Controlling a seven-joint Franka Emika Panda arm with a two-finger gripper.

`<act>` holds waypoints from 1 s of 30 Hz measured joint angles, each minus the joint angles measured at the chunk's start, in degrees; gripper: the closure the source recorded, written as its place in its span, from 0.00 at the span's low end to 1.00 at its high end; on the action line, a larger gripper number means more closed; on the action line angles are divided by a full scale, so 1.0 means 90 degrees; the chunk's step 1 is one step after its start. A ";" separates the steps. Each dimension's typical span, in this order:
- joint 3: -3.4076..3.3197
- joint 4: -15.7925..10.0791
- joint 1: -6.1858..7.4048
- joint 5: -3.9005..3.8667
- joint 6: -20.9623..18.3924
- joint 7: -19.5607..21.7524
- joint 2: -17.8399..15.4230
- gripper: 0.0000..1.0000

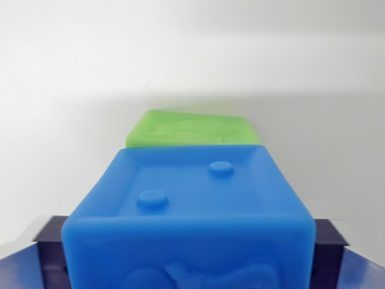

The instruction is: Stack cube

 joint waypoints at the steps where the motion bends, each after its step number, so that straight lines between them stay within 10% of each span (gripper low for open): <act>1: 0.0000 0.0000 0.0000 0.0000 0.0000 0.0000 0.0000 0.00; 30: -0.0001 -0.0013 0.0002 0.0000 -0.0083 0.0000 -0.0109 0.00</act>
